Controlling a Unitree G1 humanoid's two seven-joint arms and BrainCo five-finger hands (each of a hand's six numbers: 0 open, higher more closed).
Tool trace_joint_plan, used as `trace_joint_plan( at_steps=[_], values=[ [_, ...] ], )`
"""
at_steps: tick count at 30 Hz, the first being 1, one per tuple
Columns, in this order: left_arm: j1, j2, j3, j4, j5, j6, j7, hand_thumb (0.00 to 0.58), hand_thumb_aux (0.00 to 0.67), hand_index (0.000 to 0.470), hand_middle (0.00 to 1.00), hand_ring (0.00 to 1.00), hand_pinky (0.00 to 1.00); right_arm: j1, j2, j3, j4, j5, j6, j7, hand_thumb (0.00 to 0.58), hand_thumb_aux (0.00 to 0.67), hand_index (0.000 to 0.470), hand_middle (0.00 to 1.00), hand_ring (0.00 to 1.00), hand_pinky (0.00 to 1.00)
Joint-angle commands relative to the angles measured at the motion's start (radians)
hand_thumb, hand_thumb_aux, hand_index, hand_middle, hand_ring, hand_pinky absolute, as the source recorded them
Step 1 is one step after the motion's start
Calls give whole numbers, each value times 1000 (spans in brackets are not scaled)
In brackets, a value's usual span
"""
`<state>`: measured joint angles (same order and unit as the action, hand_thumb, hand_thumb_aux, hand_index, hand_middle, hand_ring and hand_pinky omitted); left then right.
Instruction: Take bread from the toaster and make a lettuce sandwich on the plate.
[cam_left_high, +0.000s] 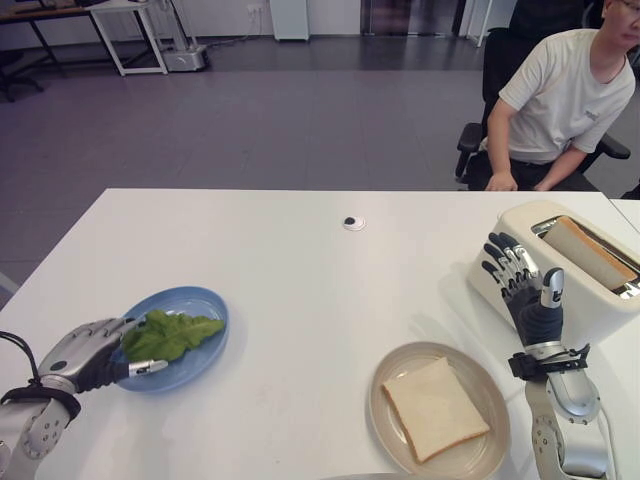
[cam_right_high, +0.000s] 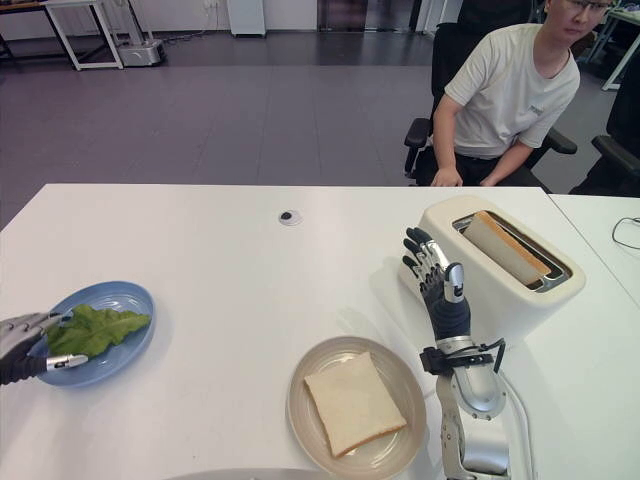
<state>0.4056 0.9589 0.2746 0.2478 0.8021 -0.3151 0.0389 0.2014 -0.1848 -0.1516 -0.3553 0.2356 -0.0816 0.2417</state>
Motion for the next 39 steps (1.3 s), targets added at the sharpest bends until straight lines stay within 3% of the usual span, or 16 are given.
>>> trace_joint_plan(
  at_steps=[1,2,3,4,5,7,8,20,24,28,35,39],
  values=[
    [-60,21,-84,51,82,43,73,0,0,0,0,0,0,10,5,-7,-27,25,32,-6,0,0,0,0,0,0],
    [-71,16,-102,52,90,54,81,31,18,13,0,0,0,12,6,-8,-37,29,39,-7,0,0,0,0,0,0],
    [-74,9,-114,39,95,67,84,316,218,153,0,0,0,13,6,-11,-41,35,43,-7,0,0,0,0,0,0],
    [-77,4,-125,29,99,78,87,438,339,238,0,0,0,15,6,-13,-44,41,47,-8,0,0,0,0,0,0],
    [-77,2,-133,21,98,88,92,484,397,278,0,0,0,15,7,-14,-46,44,50,-9,0,0,0,0,0,0],
    [-80,2,-137,5,96,106,115,570,581,407,0,0,0,17,7,-13,-51,47,56,-10,0,0,0,0,0,0],
    [-77,4,-132,-16,92,112,122,580,670,470,0,0,0,18,7,-13,-52,49,58,-10,0,0,0,0,0,0],
    [-41,8,-17,-264,47,126,146,580,670,470,0,0,0,26,24,0,-51,45,59,-18,0,0,0,0,0,0],
    [-57,-49,5,-466,-31,110,90,580,670,470,0,0,0,21,30,0,-42,43,55,-18,0,0,0,0,0,0],
    [-142,-144,-127,-630,-38,108,10,580,670,470,0,0,0,8,34,2,-37,42,55,-20,0,0,0,0,0,0],
    [-247,-300,-318,-735,4,98,-74,580,670,470,0,0,0,-9,32,-1,-29,47,62,-21,0,0,0,0,0,0],
    [-314,-494,-563,-735,77,92,-105,580,670,470,0,0,0,-31,40,16,-18,42,67,-25,0,0,0,0,0,0]
  ],
)
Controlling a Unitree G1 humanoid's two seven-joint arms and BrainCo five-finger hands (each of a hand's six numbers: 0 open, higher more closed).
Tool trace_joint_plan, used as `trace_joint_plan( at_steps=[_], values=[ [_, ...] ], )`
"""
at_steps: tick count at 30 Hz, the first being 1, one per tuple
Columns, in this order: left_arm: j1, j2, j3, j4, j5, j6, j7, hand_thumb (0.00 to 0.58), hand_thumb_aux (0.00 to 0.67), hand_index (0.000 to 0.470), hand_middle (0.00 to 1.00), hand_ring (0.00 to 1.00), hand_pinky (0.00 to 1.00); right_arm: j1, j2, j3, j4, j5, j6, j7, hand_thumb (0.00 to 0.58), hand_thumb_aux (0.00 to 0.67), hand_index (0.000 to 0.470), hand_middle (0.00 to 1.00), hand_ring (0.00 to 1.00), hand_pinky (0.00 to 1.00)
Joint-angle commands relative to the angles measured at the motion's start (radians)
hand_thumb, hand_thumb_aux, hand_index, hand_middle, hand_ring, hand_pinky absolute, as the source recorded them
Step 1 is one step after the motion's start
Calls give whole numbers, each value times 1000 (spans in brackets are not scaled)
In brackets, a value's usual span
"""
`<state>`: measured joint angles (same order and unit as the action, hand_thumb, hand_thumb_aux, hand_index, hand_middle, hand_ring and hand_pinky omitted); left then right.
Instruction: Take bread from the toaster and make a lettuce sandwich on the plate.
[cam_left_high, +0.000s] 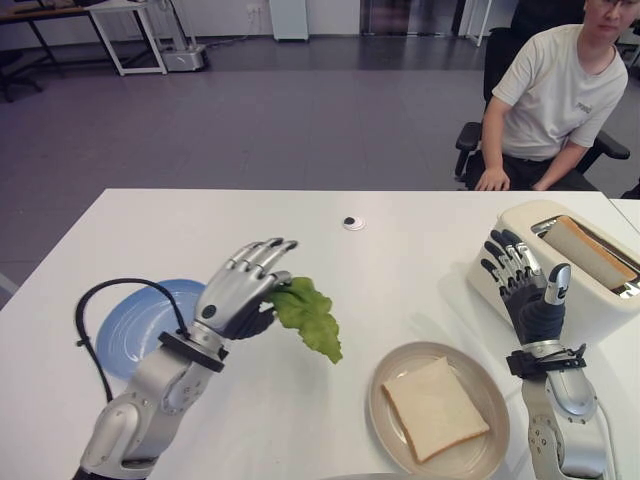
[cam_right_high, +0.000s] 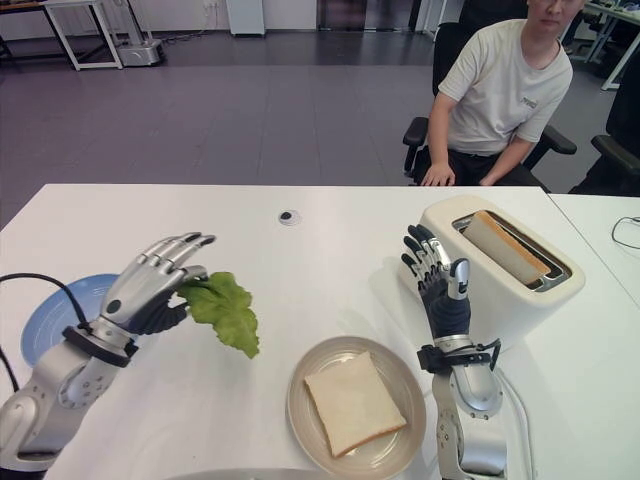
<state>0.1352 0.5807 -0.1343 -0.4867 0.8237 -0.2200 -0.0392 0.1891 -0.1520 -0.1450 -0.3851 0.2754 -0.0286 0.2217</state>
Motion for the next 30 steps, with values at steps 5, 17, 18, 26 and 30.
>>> trace_joint_plan(
  at_steps=[5,17,18,26,30],
  values=[
    [-57,-278,-388,100,163,-24,-12,580,670,470,0,0,0,-30,5,10,11,5,20,-4,0,0,0,0,0,0],
    [-104,-310,-542,289,327,-44,75,484,397,278,0,0,0,-47,20,34,13,-1,24,-12,0,0,0,0,0,0],
    [-106,-303,-539,294,331,-42,78,160,100,70,0,0,0,-47,20,33,13,-1,25,-12,0,0,0,0,0,0],
    [-111,-257,-493,270,312,-38,75,0,0,0,0,0,0,-42,22,29,10,0,23,-12,0,0,0,0,0,0],
    [-121,-241,-441,233,291,-20,65,0,0,0,0,0,0,-42,10,23,-24,-7,24,-14,0,0,0,0,0,0]
  ],
)
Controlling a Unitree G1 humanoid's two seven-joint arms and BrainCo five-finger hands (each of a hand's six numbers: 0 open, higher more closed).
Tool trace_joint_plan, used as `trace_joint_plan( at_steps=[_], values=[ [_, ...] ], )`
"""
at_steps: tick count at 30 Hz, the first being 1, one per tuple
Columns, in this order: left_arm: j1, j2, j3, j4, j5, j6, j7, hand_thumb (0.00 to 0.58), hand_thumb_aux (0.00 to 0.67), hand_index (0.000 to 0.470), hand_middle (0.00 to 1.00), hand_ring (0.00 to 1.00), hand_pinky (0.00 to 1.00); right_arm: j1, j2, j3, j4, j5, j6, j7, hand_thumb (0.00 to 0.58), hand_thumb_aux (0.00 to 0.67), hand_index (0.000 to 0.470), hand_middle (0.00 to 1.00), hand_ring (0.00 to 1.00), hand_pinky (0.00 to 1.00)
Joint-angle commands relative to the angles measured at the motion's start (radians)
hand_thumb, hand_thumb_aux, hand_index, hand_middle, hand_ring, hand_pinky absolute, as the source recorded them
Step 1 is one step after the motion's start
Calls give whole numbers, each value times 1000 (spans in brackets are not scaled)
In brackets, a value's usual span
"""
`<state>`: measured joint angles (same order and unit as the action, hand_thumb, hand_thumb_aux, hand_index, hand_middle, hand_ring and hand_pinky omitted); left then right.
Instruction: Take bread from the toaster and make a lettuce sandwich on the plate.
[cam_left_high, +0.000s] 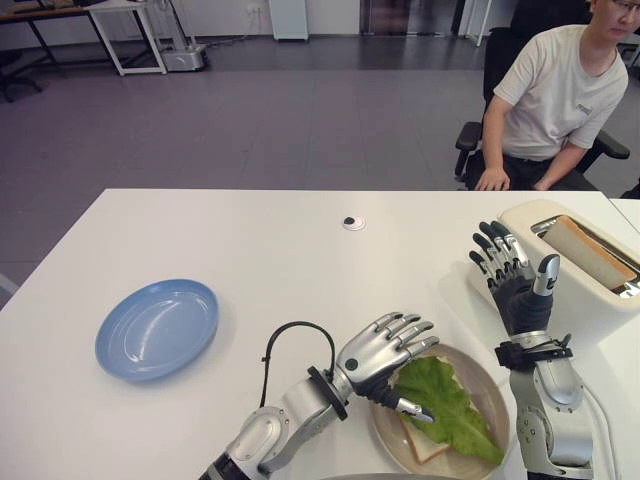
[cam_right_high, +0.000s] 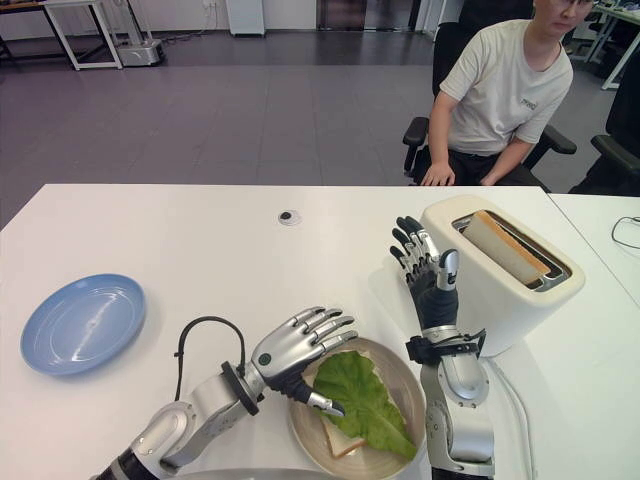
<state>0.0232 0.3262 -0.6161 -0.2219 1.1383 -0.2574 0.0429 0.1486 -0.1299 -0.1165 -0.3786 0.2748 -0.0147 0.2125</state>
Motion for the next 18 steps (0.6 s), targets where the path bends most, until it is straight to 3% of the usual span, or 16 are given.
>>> trace_joint_plan(
  at_steps=[1,3,7,9,13,14,16,17,18],
  values=[
    [-12,17,68,-45,-47,24,-21,0,0,0,0,0,0,-4,-20,-7,-54,-13,11,-6,0,0,0,0,0,0],
    [0,-5,153,-69,-204,50,-53,0,0,0,0,0,0,-19,-49,-18,-131,-31,19,-7,0,0,0,0,0,0],
    [56,-102,361,-131,-749,114,-145,0,0,0,0,0,0,-70,-158,-107,-304,-121,46,-30,0,0,0,0,0,0],
    [80,-161,445,-187,-1057,150,-188,0,0,0,0,0,0,-100,-260,-189,-335,-264,39,-40,0,0,0,0,0,0],
    [124,-163,581,-219,-1306,165,-218,0,0,0,0,0,0,-118,-480,-379,-275,-505,9,-37,9,5,4,0,0,0],
    [135,-157,603,-220,-1328,167,-222,0,0,0,0,0,0,-107,-535,-410,-225,-573,-8,-38,58,34,24,0,0,0],
    [149,-150,628,-217,-1351,166,-233,0,0,0,0,0,0,-69,-612,-431,-120,-688,-39,-44,66,39,28,0,0,0],
    [153,-147,636,-218,-1358,168,-238,0,0,0,0,0,0,-48,-633,-441,-62,-729,-65,-61,100,60,42,0,0,0],
    [156,-145,644,-219,-1361,168,-240,0,0,0,0,0,0,-31,-650,-445,-4,-762,-91,-82,285,192,135,0,0,0]
  ],
)
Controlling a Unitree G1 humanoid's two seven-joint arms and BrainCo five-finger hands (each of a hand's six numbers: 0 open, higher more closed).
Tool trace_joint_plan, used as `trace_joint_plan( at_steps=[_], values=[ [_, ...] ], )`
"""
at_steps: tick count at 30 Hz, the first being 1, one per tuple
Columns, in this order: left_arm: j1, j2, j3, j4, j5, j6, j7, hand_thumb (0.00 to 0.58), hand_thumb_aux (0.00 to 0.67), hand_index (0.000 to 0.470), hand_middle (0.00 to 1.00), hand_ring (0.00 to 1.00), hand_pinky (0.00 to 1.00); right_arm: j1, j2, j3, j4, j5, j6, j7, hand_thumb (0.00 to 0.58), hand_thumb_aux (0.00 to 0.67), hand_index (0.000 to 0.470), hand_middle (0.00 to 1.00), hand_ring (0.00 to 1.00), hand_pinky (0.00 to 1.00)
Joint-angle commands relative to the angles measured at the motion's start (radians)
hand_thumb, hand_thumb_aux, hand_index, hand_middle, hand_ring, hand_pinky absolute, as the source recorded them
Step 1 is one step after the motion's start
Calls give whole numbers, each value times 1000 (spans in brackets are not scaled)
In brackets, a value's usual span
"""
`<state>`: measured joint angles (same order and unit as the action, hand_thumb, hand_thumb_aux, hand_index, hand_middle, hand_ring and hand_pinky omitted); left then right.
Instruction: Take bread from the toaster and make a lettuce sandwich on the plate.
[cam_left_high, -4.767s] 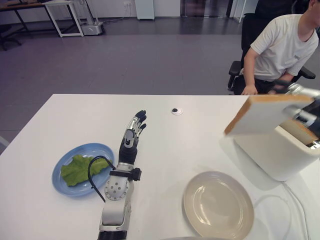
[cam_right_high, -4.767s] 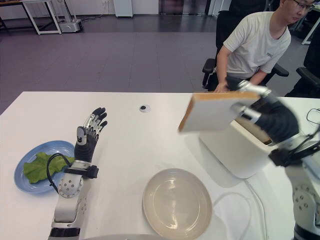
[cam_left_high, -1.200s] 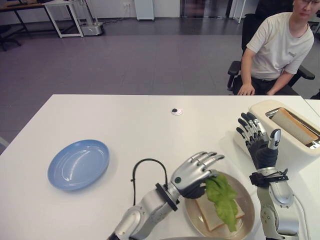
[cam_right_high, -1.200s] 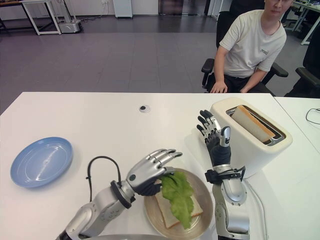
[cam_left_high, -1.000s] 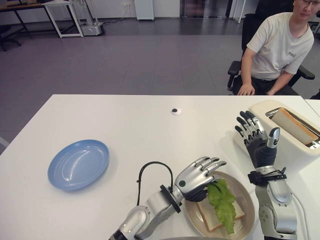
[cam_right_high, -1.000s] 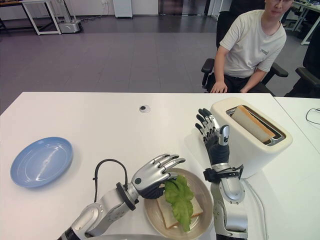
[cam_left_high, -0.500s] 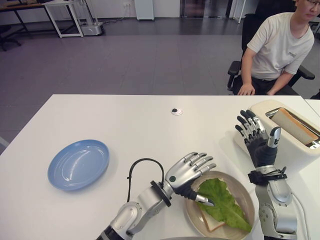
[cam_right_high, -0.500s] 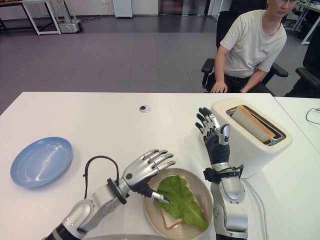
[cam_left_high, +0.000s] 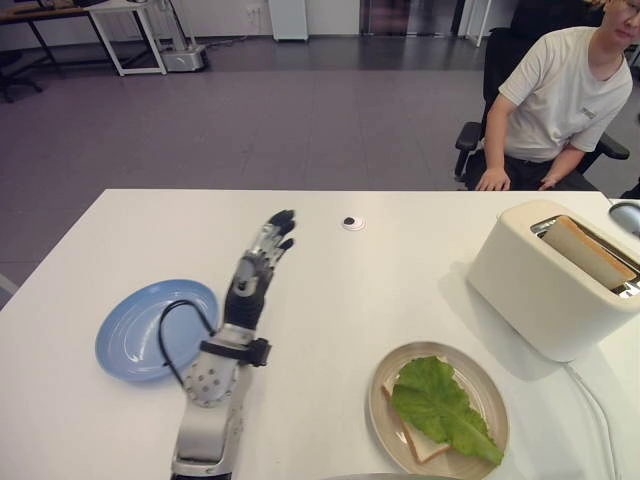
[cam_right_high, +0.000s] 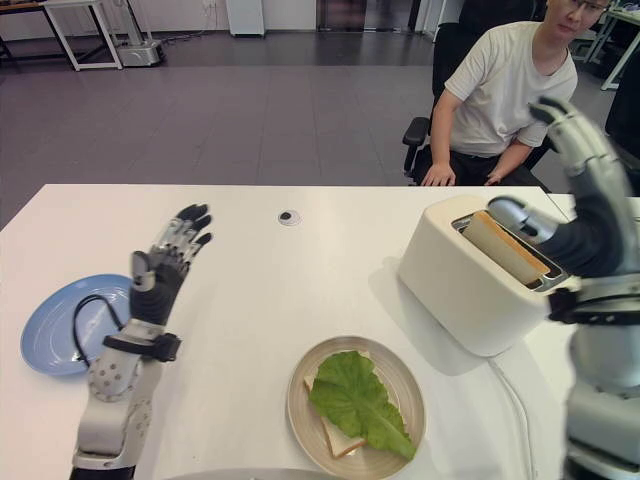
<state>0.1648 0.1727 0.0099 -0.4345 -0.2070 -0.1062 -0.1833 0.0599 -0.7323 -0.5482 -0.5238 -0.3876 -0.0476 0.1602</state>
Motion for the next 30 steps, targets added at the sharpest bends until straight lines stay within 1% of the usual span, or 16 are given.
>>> trace_joint_plan(
  at_steps=[1,3,5,6,11,13,15,16,17,18,20,21,22,26,30],
  values=[
    [18,10,27,-9,-19,16,-15,0,0,0,0,0,0,69,-60,-12,193,-125,-82,-50,357,255,179,0,0,0],
    [19,12,40,-15,-23,18,-14,0,0,0,0,0,0,89,-76,11,275,-170,-118,-78,398,294,206,0,0,0],
    [18,11,47,-19,-20,20,-18,0,0,0,0,0,0,97,-83,35,342,-191,-141,-97,456,360,253,0,0,0],
    [17,12,49,-19,-17,20,-20,0,0,0,0,0,0,98,-84,46,368,-195,-148,-102,474,384,269,0,0,0],
    [18,14,62,-22,-14,20,-28,0,0,0,0,0,0,93,-83,96,445,-203,-169,-124,468,376,264,0,0,0],
    [19,13,65,-22,-13,20,-30,0,0,0,0,0,0,92,-79,110,440,-198,-167,-125,449,352,247,0,0,0],
    [20,12,67,-23,-12,21,-32,0,0,0,0,0,0,82,-76,108,426,-192,-160,-137,352,250,175,0,0,0],
    [20,12,68,-23,-11,22,-33,0,0,0,0,0,0,76,-75,101,418,-189,-155,-146,271,181,127,0,0,0],
    [20,12,69,-22,-10,22,-33,0,0,0,0,0,0,70,-73,96,410,-184,-152,-153,275,184,129,0,0,0],
    [19,12,70,-22,-10,22,-34,0,0,0,0,0,0,66,-72,91,403,-179,-149,-157,355,252,177,0,0,0],
    [23,9,70,-23,-7,20,-32,0,0,0,0,0,0,54,-70,91,396,-168,-149,-164,392,289,203,0,0,0],
    [24,7,70,-23,-6,20,-32,0,0,0,0,0,0,49,-67,91,391,-161,-148,-167,429,328,230,0,0,0],
    [25,6,70,-24,-5,18,-32,0,0,0,0,0,0,45,-65,90,383,-159,-146,-171,443,344,241,0,0,0],
    [31,3,72,-28,-2,14,-31,0,0,0,0,0,0,41,-64,111,382,-160,-143,-165,462,368,258,0,0,0],
    [31,1,67,-38,2,19,-29,0,0,0,0,0,0,57,-57,145,392,-168,-140,-151,464,370,260,0,0,0]
  ],
)
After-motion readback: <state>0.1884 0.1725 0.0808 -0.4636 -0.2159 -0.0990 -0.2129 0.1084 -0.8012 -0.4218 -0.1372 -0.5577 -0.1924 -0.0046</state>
